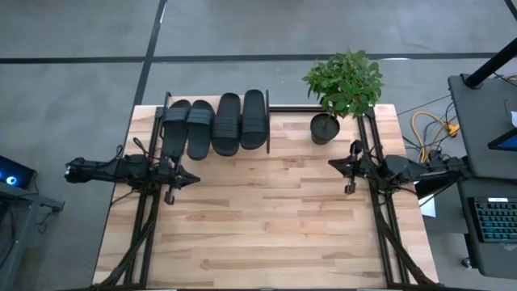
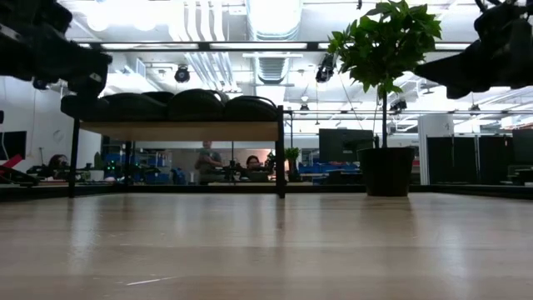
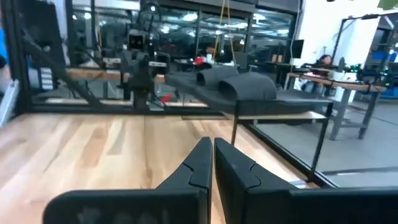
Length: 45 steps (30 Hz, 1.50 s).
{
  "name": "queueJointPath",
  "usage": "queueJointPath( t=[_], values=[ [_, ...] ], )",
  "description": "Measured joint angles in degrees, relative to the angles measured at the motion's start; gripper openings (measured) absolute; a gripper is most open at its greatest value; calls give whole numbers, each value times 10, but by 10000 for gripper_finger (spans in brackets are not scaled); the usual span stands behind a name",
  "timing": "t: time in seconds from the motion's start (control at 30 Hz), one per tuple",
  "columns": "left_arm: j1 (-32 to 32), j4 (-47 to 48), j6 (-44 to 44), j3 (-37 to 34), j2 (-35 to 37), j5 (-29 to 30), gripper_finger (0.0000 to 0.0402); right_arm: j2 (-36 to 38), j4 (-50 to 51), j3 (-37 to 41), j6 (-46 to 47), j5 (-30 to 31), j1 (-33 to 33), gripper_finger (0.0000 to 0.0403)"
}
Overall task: Pick and place slides into the shelf
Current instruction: Return to Home Position
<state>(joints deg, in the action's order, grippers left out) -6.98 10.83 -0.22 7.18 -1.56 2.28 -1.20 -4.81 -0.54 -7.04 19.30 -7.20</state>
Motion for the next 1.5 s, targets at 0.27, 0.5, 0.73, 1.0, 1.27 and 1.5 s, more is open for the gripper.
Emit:
queueJointPath(
  t=[0.27,0.5,0.73,1.0,1.27,1.5],
  values=[
    [-3,-33,-13,-34,0,-5,0,8,24,0,10,-49,-1,8],
    [-3,-45,-10,-33,0,-24,0,12,24,0,11,-61,-1,8],
    [-3,-68,-6,-37,0,-44,0,10,27,0,19,-79,0,9],
    [-3,-82,17,-48,0,0,0,5,27,0,24,-79,0,9],
    [-3,-98,24,-55,0,14,0,-15,28,0,6,-78,0,9],
    [-3,-98,30,-54,0,16,0,-20,28,0,-4,-77,0,9]
  ],
)
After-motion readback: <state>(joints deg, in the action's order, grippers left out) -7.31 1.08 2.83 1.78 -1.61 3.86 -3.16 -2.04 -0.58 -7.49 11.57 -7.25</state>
